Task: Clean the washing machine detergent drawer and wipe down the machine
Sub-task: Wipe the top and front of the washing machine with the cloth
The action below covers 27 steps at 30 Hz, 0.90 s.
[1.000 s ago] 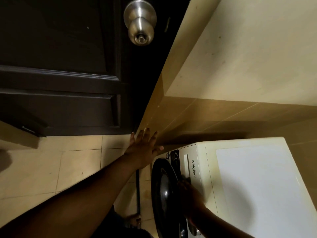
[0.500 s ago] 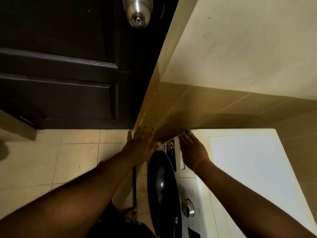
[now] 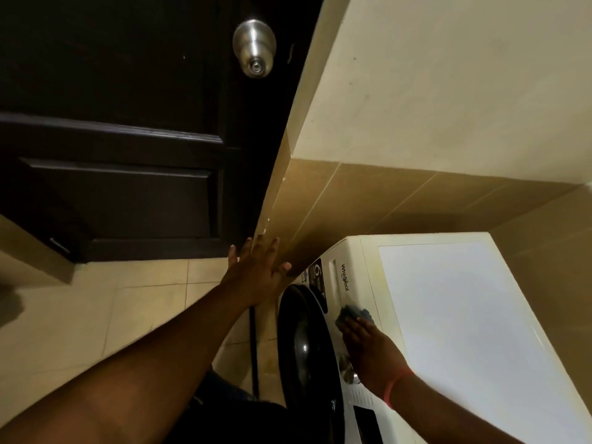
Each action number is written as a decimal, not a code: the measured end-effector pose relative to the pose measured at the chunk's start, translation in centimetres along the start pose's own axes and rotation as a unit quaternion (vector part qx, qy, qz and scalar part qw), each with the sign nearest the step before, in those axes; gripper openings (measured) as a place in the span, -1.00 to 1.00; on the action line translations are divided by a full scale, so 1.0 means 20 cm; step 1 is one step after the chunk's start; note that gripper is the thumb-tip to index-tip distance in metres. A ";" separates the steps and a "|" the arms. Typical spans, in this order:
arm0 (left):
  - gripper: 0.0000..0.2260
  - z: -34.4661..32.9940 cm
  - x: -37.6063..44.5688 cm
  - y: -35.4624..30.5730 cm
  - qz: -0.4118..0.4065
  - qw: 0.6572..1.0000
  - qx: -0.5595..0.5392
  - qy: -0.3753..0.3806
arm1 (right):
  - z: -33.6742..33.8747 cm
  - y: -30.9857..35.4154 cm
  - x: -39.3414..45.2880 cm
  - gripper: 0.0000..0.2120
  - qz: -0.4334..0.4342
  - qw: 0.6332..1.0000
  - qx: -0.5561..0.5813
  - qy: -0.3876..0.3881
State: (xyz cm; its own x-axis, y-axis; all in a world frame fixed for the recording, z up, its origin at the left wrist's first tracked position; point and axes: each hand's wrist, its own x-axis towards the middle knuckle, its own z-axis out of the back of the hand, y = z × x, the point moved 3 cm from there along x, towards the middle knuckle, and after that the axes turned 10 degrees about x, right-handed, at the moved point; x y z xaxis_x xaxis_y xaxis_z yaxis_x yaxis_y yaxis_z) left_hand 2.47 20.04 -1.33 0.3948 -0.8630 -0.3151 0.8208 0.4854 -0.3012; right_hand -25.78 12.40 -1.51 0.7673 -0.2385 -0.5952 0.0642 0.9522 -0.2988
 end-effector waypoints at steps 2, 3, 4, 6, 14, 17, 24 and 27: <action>-0.39 0.03 -0.01 -0.06 -0.016 1.000 0.009 -0.001 | -0.03 0.00 -0.07 -0.54 0.002 0.998 0.034 -0.047; -0.39 0.04 -0.01 -0.09 -0.025 1.000 0.013 -0.003 | -0.04 -0.01 -0.11 -0.55 -0.004 0.996 0.068 -0.058; -0.39 0.04 -0.01 -0.12 -0.034 0.999 0.019 -0.001 | -0.06 -0.02 -0.14 -0.54 -0.011 0.992 0.107 -0.070; -0.38 0.05 0.01 -0.19 -0.062 0.997 0.042 0.005 | -0.11 -0.02 -0.22 -0.43 -0.035 0.980 0.169 -0.104; -0.37 0.05 0.15 -0.54 -0.173 0.979 0.103 0.033 | -0.22 0.10 -0.31 -0.19 -0.200 0.921 0.287 -0.172; -0.36 0.05 0.20 -0.68 -0.240 0.960 0.138 0.039 | -0.16 0.11 -0.21 -0.31 -0.231 0.894 0.325 -0.206; -0.29 0.04 0.36 -0.90 -0.363 0.903 0.224 0.055 | -0.08 0.02 0.08 -0.22 -0.313 0.834 0.417 -0.178; -0.20 0.06 0.47 -0.91 -0.433 0.864 0.252 0.041 | -0.01 0.03 0.20 -0.13 -0.423 0.766 0.430 -0.223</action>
State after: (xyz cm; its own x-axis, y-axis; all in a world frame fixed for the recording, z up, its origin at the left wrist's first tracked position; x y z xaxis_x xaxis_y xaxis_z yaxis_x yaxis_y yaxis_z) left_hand -8.25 2.84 2.32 -0.4714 -0.8497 -0.2362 0.8777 -0.4782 -0.0315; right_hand -22.80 12.02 -4.15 0.3482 -0.9333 -0.0879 0.9080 0.3125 0.2791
